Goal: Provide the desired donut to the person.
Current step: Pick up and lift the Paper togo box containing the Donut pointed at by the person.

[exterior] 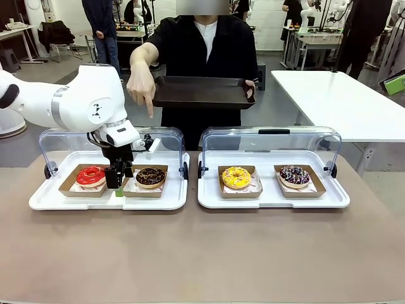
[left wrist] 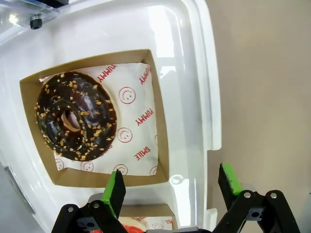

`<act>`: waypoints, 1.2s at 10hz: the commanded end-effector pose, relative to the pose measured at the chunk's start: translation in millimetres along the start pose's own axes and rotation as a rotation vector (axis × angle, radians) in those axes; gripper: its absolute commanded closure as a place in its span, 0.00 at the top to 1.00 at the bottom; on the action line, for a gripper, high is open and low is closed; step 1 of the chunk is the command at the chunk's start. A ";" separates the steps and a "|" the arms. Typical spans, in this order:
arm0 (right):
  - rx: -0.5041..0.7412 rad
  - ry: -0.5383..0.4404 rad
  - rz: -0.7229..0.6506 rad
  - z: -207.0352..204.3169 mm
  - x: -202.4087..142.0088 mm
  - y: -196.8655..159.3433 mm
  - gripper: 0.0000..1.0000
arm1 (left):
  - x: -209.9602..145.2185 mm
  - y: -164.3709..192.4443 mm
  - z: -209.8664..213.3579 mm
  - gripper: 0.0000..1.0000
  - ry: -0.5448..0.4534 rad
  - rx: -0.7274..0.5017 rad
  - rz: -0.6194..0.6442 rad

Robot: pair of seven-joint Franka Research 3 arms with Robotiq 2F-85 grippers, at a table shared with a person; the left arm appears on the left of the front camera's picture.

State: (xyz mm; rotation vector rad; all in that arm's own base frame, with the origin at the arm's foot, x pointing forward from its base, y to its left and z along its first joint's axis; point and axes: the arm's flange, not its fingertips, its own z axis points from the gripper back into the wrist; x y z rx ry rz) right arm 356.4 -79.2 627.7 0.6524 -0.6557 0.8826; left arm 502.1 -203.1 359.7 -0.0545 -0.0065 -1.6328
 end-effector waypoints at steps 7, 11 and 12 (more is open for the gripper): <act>0.008 -0.008 0.001 -1.1 -0.5 -0.1 1.00 | -2.0 23.3 -18.1 1.00 0.036 0.058 0.029; 0.008 -0.008 0.001 -1.1 -0.5 -0.1 1.00 | -1.2 22.2 -28.6 1.00 0.040 0.042 0.029; 0.008 -0.008 0.001 -1.1 -0.5 -0.1 1.00 | 0.8 21.0 -29.7 1.00 0.042 0.036 0.023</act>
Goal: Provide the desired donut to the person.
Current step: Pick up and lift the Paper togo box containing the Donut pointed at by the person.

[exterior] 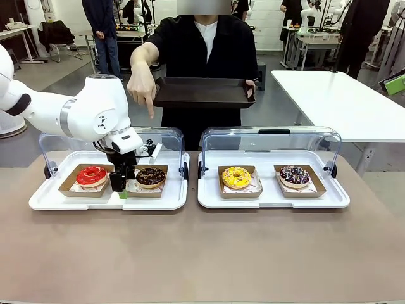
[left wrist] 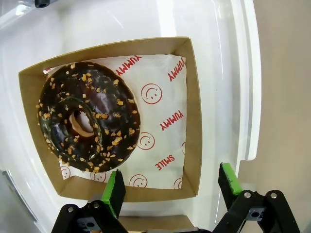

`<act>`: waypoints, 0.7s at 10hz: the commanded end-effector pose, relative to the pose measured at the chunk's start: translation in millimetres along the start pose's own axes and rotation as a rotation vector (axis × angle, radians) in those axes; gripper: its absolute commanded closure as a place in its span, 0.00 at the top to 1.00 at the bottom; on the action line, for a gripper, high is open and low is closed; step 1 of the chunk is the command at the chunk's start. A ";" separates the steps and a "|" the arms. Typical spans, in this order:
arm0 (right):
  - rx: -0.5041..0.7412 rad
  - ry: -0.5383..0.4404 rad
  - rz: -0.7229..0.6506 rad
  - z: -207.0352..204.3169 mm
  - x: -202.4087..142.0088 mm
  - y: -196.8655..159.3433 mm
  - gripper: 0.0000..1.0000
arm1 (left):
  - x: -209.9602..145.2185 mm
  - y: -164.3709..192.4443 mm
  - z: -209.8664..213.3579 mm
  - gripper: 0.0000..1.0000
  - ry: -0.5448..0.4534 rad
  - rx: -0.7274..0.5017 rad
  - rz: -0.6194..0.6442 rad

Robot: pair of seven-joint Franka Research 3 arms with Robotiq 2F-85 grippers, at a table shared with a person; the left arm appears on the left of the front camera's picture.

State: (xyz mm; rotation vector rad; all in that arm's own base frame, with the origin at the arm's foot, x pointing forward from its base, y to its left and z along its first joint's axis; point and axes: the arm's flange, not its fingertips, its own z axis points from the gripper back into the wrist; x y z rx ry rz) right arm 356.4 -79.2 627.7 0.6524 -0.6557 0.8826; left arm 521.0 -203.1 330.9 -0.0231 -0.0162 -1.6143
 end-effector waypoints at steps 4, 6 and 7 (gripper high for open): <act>0.008 -0.008 0.001 -1.1 -0.5 -0.1 1.00 | 4.4 -0.9 0.5 0.84 0.033 -0.002 0.013; 0.008 -0.008 0.001 -1.1 -0.5 -0.1 1.00 | 4.2 -1.3 2.0 0.68 0.042 -0.003 0.013; 0.008 -0.008 0.001 -1.1 -0.5 -0.1 1.00 | 4.2 -1.7 2.0 0.56 0.044 -0.003 0.011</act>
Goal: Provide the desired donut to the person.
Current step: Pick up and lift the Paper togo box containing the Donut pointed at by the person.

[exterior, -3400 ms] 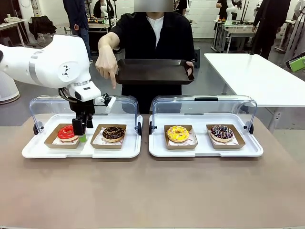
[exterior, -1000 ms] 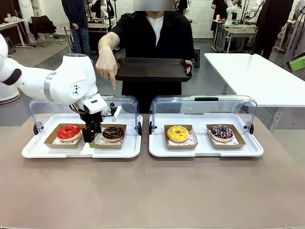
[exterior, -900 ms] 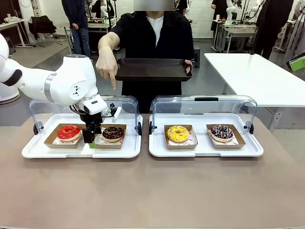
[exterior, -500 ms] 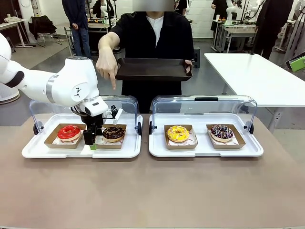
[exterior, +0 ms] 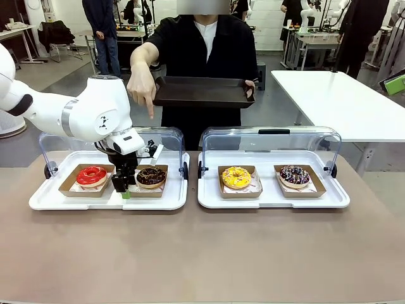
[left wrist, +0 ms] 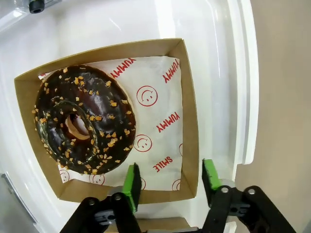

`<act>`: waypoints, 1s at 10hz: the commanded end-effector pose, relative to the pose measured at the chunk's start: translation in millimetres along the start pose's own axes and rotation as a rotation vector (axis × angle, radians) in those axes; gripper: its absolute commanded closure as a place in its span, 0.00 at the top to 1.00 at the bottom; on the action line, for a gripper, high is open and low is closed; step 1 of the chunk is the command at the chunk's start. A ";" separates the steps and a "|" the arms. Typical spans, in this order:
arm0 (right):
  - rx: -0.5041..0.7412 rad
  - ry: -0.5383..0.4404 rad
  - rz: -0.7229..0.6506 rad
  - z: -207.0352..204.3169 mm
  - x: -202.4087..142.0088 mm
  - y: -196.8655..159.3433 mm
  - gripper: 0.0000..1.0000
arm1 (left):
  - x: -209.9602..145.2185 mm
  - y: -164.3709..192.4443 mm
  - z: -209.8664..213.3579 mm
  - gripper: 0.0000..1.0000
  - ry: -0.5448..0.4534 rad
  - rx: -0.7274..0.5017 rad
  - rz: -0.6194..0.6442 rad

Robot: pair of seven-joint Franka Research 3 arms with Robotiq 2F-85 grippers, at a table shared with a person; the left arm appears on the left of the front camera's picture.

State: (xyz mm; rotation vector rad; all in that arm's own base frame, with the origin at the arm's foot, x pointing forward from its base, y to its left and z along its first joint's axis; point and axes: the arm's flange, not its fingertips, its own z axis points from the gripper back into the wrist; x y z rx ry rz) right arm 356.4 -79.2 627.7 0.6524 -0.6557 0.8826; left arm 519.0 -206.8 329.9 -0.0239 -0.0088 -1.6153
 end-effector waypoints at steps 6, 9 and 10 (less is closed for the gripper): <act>0.008 -0.008 0.001 -1.1 -0.5 -0.1 1.00 | -0.9 -0.3 2.6 0.08 0.024 -0.008 0.017; 0.008 -0.008 0.001 -1.1 -0.5 -0.1 1.00 | -1.0 -0.2 5.0 0.00 0.023 -0.010 0.026; 0.008 -0.008 0.001 -1.1 -0.5 -0.1 1.00 | -1.2 0.6 6.3 0.00 0.024 -0.010 0.030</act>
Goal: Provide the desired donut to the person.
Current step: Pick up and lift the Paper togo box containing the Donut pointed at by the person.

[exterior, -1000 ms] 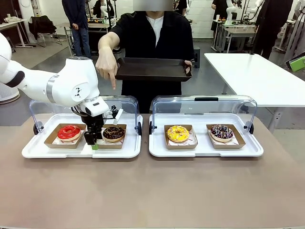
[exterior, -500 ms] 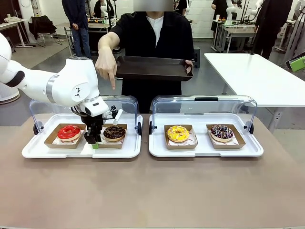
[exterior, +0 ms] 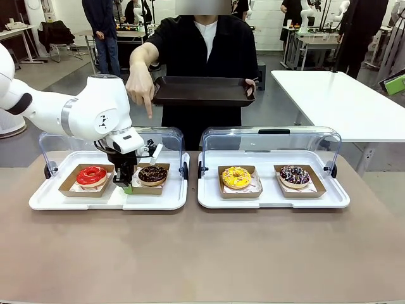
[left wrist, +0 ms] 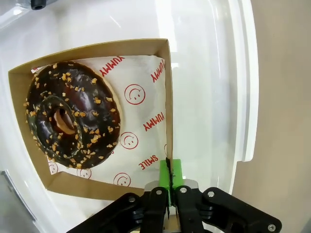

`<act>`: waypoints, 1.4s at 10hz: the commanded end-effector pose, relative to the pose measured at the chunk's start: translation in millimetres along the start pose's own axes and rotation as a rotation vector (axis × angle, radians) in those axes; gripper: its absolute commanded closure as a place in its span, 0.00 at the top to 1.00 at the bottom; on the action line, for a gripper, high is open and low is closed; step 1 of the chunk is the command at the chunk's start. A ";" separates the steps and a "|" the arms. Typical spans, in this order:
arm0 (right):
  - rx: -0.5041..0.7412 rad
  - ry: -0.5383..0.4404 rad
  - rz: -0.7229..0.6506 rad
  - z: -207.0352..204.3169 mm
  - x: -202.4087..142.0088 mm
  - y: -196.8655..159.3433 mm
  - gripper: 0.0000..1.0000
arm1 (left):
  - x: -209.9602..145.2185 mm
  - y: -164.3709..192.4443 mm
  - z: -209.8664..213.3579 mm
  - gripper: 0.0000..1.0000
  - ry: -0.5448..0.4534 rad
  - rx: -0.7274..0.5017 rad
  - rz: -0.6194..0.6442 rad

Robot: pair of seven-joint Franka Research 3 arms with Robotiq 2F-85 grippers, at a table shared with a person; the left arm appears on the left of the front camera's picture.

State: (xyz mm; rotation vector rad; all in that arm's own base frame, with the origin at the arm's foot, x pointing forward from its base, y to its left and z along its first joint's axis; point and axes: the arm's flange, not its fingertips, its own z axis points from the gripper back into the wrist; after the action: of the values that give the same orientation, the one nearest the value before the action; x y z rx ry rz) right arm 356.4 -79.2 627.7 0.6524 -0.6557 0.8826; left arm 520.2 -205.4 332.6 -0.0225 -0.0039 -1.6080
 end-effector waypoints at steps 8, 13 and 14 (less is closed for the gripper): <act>0.008 -0.008 0.001 -1.1 -0.5 -0.1 1.00 | 29.7 -66.8 104.1 0.00 0.055 -0.039 -0.060; 0.008 -0.008 0.001 -1.1 -0.5 -0.1 1.00 | 75.0 -138.0 236.1 0.00 0.081 0.110 -0.021; 0.008 -0.008 0.001 -1.1 -0.5 -0.1 1.00 | 82.5 -134.7 265.7 0.00 0.065 0.176 0.003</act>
State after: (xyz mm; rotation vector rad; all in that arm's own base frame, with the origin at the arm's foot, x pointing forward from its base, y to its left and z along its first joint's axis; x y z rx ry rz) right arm 356.7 -79.0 627.5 0.6527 -0.6546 0.8826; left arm 375.3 -269.7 586.6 0.1050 -0.0577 -1.6392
